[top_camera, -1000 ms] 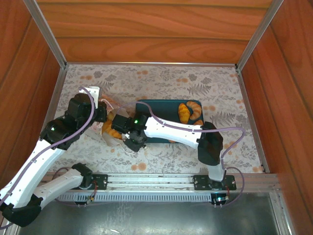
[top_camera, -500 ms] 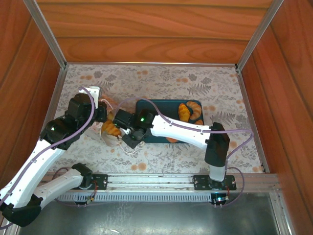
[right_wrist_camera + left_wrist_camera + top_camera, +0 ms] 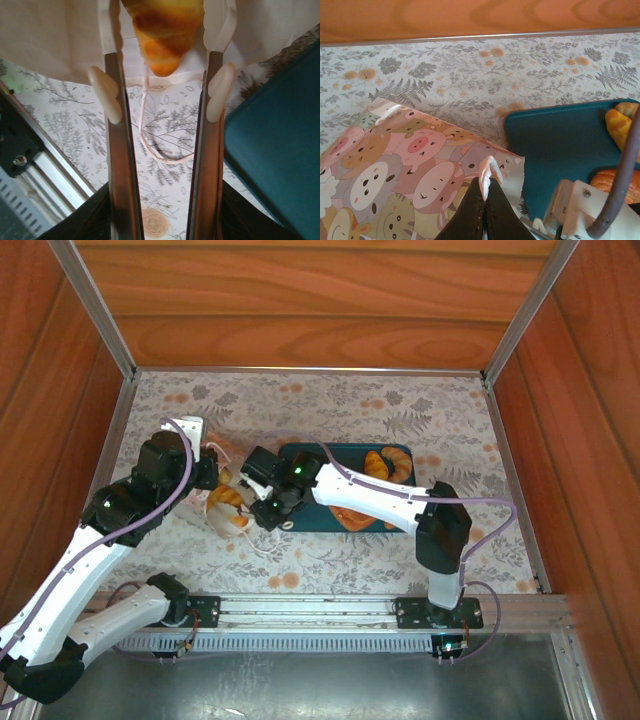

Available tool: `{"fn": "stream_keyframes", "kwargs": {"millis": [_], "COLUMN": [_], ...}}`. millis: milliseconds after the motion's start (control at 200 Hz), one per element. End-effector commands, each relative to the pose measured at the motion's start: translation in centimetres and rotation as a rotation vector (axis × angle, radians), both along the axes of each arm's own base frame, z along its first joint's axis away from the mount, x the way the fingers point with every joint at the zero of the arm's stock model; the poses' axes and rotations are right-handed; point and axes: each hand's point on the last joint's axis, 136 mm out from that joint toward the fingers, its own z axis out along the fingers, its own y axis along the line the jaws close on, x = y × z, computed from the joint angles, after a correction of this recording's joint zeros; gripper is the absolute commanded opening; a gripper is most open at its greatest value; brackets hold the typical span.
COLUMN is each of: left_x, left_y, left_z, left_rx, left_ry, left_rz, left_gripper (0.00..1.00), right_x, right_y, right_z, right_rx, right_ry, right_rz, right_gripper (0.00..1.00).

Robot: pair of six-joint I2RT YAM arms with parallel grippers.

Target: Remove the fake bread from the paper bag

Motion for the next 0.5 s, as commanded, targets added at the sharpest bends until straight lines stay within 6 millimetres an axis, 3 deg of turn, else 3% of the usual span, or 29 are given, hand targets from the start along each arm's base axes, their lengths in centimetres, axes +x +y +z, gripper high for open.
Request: {"fn": "stream_keyframes", "kwargs": {"millis": [0,190,335,495], "left_x": [0.0,0.1,0.0,0.0], "left_y": [0.2,0.1,0.1,0.2], "left_z": [1.0,1.2,1.3,1.3], "left_rx": [-0.015,-0.018,-0.021,-0.020], "left_ry": [-0.026,-0.025,-0.028,-0.030], "left_rz": [0.011,0.007,0.003,0.006], "left_gripper": [0.00,0.00,0.00,0.00], "right_x": [-1.1,-2.0,-1.4,-1.2], "right_y": [1.1,1.2,1.0,1.0], "right_z": [0.0,-1.3,-2.4,-2.2], "right_rx": [0.063,0.048,0.000,-0.020], "right_ry": [0.066,0.129,0.118,0.121], "right_rz": [0.030,0.059,0.034,0.030], "right_gripper": [0.46,0.47,0.48,0.38]}}
